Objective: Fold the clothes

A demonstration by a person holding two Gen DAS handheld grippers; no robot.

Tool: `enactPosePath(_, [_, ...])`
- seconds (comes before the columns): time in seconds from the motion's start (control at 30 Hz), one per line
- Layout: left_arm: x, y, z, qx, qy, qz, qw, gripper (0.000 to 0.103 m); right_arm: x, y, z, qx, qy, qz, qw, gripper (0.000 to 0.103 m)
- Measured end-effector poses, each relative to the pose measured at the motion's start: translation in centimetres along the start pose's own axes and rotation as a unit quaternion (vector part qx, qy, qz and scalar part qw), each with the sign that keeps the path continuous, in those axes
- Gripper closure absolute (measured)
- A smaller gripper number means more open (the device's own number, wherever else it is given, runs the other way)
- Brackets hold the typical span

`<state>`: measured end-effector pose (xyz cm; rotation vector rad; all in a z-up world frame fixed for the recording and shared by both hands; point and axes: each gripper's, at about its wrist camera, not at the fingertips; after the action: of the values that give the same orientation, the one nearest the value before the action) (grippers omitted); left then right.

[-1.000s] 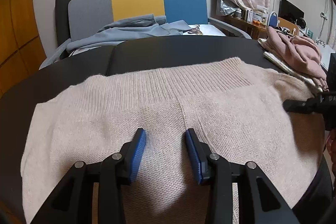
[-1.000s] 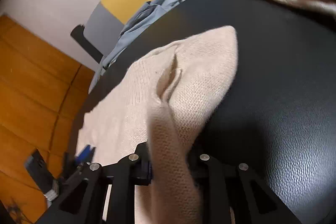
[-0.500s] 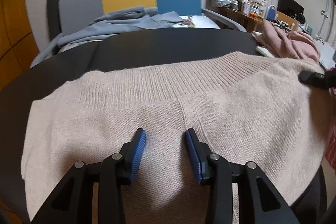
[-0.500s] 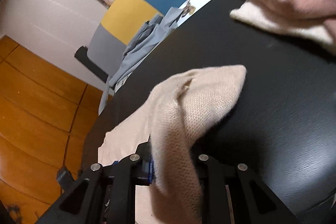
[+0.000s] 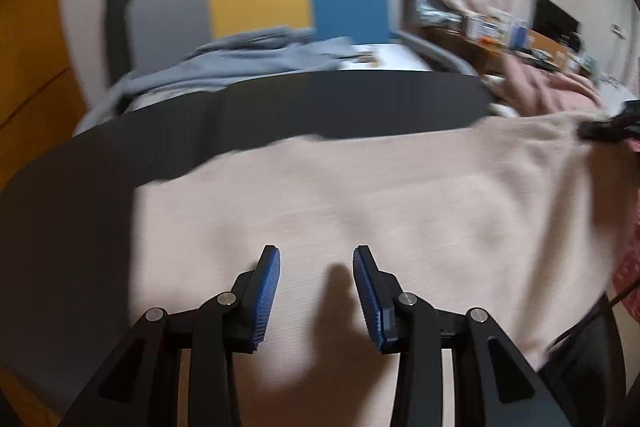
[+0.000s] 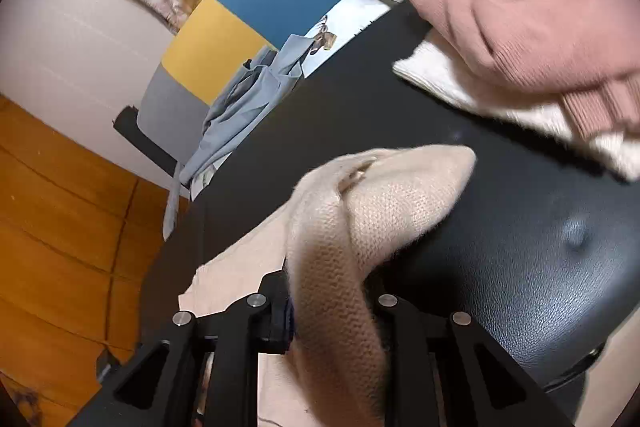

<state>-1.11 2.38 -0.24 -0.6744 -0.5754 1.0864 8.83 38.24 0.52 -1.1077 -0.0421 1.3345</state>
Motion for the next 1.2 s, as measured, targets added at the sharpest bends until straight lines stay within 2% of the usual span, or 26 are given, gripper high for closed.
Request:
enactPosePath(0.03, [-1.7, 0.1, -0.2, -0.005, -0.012, 0.015, 0.9998, 0.063, -0.7, -0.1, 0.3, -0.003, -0.010, -0.006, 1.000, 0.082])
enactPosePath(0.13, [-6.3, 1.5, -1.1, -0.027, -0.062, 0.026, 0.9974, 0.063, -3.3, -0.4, 1.0, -0.009, -0.044, -0.023, 0.999, 0.082])
enactPosePath(0.17, [-7.5, 1.5, -1.3, -0.021, -0.091, -0.009, 0.9956, 0.063, -4.9, -0.5, 1.2, -0.009, -0.065, -0.025, 0.998, 0.082])
enactPosePath(0.23, [-8.5, 1.6, -1.7, -0.017, -0.119, -0.035, 0.9921, 0.063, -8.0, -0.4, 1.3, -0.012, -0.105, -0.037, 0.994, 0.082])
enactPosePath(0.33, [-8.0, 1.6, -2.0, 0.005, -0.111, -0.035, 0.9932, 0.063, -13.8, 0.7, 0.6, -0.021, -0.177, -0.053, 0.982, 0.082])
enactPosePath(0.43, [-8.0, 1.4, -3.2, 0.027, -0.106, -0.039, 0.9932, 0.063, -19.6, 2.8, -1.2, -0.034, -0.261, -0.081, 0.961, 0.082])
enactPosePath(0.57, [-9.3, 0.5, -3.6, 0.021, -0.143, -0.065, 0.9873, 0.063, -26.0, 8.2, -5.6, -0.070, -0.364, -0.115, 0.922, 0.082])
enactPosePath(0.73, [-10.1, -0.9, -5.1, 0.050, -0.100, -0.037, 0.9931, 0.064, -30.0, 14.2, -11.5, -0.117, -0.445, -0.132, 0.878, 0.082])
enactPosePath(0.83, [-10.4, -0.9, -6.0, 0.057, -0.083, -0.052, 0.9936, 0.064, -31.8, 15.0, -13.5, -0.128, -0.460, -0.120, 0.870, 0.082])
enactPosePath(0.97, [-12.4, -0.7, -6.6, 0.062, -0.145, -0.102, 0.9823, 0.065, -34.4, 15.9, -15.8, -0.135, -0.491, -0.101, 0.854, 0.082])
enactPosePath(1.1, [-12.9, -0.9, -6.8, 0.066, -0.152, -0.121, 0.9787, 0.065, -33.7, 18.8, -16.9, -0.171, -0.470, -0.100, 0.860, 0.079])
enactPosePath(1.17, [-13.7, -1.2, -7.0, 0.069, -0.175, -0.138, 0.9725, 0.065, -33.0, 19.6, -17.2, -0.191, -0.458, -0.086, 0.864, 0.067])
enactPosePath(1.2, [-14.2, -1.4, -7.2, 0.071, -0.189, -0.147, 0.9683, 0.065, -32.8, 19.5, -17.3, -0.194, -0.453, -0.073, 0.867, 0.056])
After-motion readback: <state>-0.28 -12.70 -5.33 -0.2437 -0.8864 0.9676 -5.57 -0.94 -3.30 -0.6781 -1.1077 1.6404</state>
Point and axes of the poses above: each gripper's, at about its wrist camera, not at the fingertips, and y roughly the way its jaws point, x to its right, z to its top, and after that the axes turned 10 degrees about -y, right-handed
